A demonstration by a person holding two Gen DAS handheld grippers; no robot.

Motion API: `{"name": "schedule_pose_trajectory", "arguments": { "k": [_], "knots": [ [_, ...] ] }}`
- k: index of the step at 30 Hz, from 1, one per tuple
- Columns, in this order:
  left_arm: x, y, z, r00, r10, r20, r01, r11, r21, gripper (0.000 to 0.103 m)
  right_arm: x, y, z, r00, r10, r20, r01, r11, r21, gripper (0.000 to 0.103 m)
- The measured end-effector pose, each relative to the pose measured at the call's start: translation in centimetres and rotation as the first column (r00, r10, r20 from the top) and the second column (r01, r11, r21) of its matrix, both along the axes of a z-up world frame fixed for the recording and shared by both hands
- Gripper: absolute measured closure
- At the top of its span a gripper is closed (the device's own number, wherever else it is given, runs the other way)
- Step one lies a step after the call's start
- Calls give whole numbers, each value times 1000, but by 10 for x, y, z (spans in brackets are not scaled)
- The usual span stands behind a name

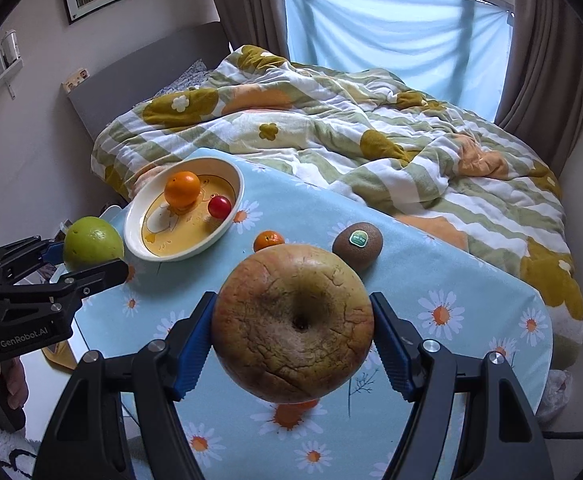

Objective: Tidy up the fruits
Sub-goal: 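Place the green apple in the white bowl with the left tool, then lower the brown apple into the white bowl and open the right tool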

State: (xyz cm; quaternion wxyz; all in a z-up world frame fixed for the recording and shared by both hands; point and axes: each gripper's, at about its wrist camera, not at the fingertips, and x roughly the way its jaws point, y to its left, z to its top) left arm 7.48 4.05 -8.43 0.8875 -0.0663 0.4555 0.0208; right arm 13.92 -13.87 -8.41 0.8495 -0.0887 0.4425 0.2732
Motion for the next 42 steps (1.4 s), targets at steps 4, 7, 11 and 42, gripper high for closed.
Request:
{"name": "schedule_pose_trajectory", "arguments": {
  "k": [4,7,11,42],
  "knots": [
    [4,26,4,999,-40,3,40,999,8,41,-4,24,2,999,-44,-22,44,999,17,33],
    [10,47,5,998,-70,3,70,997,13,41,-6,44,3,997,-73,-29,73,997,24,33],
    [22,75,0,994,-108,-4,108,994,14,41,-6,68,2,993,-112,-35,113,993,30,33],
    [116,158,-75,956,-291,-40,292,956,38,0,15,146,-34,935,-345,-79,343,938,-40,33]
  ]
}}
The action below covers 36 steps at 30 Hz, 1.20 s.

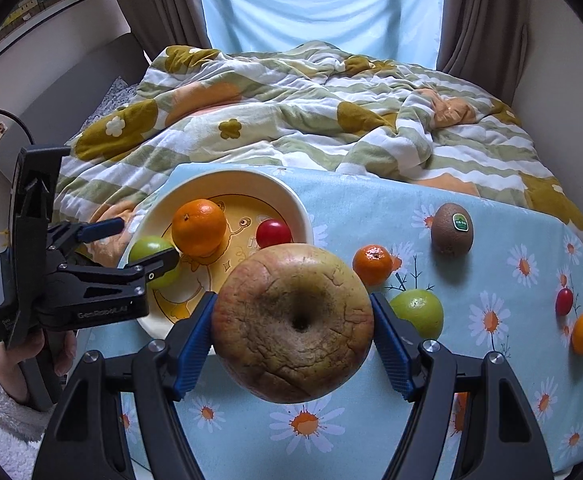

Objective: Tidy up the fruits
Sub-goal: 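Lower the brown apple into the white bowl and open the right tool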

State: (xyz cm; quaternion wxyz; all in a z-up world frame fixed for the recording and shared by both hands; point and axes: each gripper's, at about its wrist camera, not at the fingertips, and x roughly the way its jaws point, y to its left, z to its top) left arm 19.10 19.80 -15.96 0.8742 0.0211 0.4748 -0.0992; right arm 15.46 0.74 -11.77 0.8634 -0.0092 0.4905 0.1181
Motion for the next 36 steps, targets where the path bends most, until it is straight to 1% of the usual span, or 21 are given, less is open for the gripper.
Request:
{"name": "schedule_pose_trajectory", "arguments": {
  "k": [4,10,14,19,25,29,34,36],
  "knots": [
    [-6,6,4,1000,26,-14,-26,1000,-15,0,0,-1,1,1000,4,-4,-4,1000,2,33],
    [-26,10,9,998,61,-30,-62,998,-23,0,2,1,1,999,44,-6,-44,999,3,33],
    [-40,7,11,995,85,-43,-87,996,-37,0,6,3,0,997,79,-3,-79,997,7,33],
    [-55,0,14,993,104,-54,-106,994,-36,0,15,8,-5,992,124,-9,-124,992,23,33],
    [-66,-9,9,991,115,-68,-115,993,0,0,28,17,-19,983,181,-29,-180,983,45,33],
    [-70,-13,4,988,128,-83,-129,992,-3,0,34,26,-30,974,225,-39,-223,973,58,33],
    [-74,-17,-2,986,136,-96,-136,991,4,0,40,37,-39,961,275,-37,-274,961,19,33],
    [-76,-17,-4,985,140,-100,-140,990,2,0,41,40,-41,956,292,-35,-291,956,25,33]
  ]
}}
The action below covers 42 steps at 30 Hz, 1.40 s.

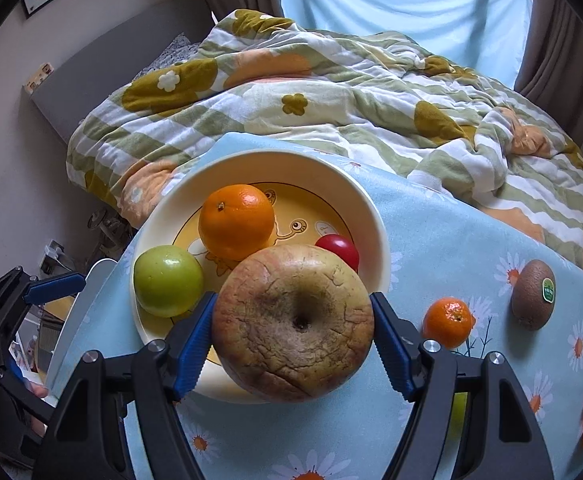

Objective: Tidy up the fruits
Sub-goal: 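Lower the brown apple into the white bowl and open the right tool, then move the right tool toward the orange beside the red tomato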

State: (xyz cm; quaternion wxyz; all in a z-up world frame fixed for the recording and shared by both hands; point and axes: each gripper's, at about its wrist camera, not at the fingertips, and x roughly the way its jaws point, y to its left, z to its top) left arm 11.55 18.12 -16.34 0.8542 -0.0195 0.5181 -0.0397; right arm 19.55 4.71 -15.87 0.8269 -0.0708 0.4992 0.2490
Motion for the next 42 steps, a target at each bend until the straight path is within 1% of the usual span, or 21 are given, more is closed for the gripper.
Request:
{"name": "schedule_pose_trajectory", "arguments": {
  "k": [3,5,6,7,8,12,15,18,25,29,32,36,42],
  "knots": [
    [-2,1,-1,1000,8,-6,-8,1000,-2,0,2,2,-4,1000,14,-11,-14,1000,16,33],
    [-4,1,0,1000,14,-7,-14,1000,-1,0,1,1,-3,1000,13,1,-13,999,37,32],
    [-5,1,1,1000,16,-7,-16,1000,0,0,1,0,1,1000,13,16,-14,998,57,28],
    [-6,1,2,1000,18,-8,-18,1000,0,0,1,-1,5,1000,13,27,-15,997,71,14],
    [-7,1,3,1000,20,-8,-20,1000,1,0,1,-2,8,999,12,35,-15,997,79,4],
    [-12,1,8,1000,27,-3,-27,1000,-1,0,-5,-11,12,999,-21,50,16,996,93,3],
    [-15,1,11,1000,28,-1,-28,1000,2,0,-10,-15,13,998,-22,56,18,996,83,1],
    [-19,1,16,1000,28,3,-28,1000,10,0,-14,-17,19,998,-29,62,24,996,81,1],
    [-28,2,37,999,19,36,-19,1000,10,0,-29,-21,41,996,-34,80,27,996,80,1],
    [-34,2,51,998,3,58,-4,1000,16,0,-40,-28,58,994,-61,95,52,995,91,1],
    [-38,1,61,998,-9,69,8,1000,24,0,-48,-37,70,991,-90,99,80,991,103,1],
    [-41,-1,73,995,-40,89,38,999,27,0,-61,-52,83,984,-146,107,136,986,93,1],
    [-42,-13,85,989,-109,102,109,994,7,0,-85,-85,100,953,-277,124,267,959,94,1]
  ]
}}
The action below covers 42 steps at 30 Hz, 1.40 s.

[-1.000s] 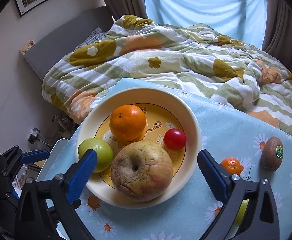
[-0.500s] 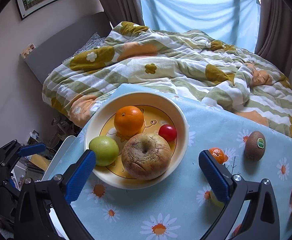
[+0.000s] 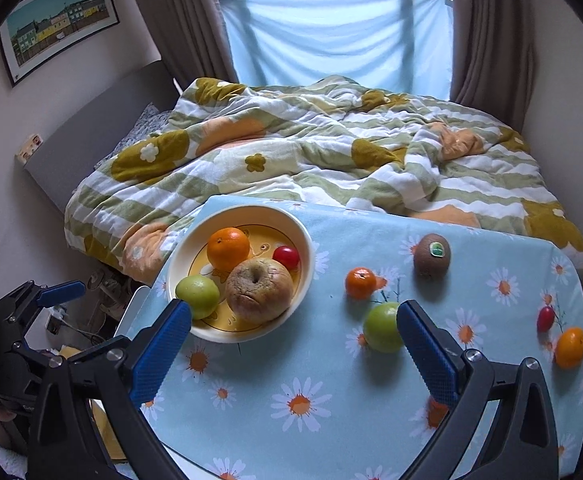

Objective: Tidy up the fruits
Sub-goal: 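Move the right tool toward the orange beside the red tomato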

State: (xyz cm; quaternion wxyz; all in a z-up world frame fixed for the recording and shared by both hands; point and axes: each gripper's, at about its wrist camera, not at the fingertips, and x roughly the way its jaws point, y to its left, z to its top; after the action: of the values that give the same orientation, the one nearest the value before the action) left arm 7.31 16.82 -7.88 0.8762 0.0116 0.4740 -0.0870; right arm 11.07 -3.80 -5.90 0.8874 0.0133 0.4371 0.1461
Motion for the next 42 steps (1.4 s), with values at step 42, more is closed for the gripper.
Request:
{"name": "schedule_pose_trajectory", "arguments": {
  "k": [42],
  "knots": [
    [77,-249,-89,986,159,-45,-158,987,30,0,49,-269,-84,997,45,-62,-54,988,-148,1]
  ]
}}
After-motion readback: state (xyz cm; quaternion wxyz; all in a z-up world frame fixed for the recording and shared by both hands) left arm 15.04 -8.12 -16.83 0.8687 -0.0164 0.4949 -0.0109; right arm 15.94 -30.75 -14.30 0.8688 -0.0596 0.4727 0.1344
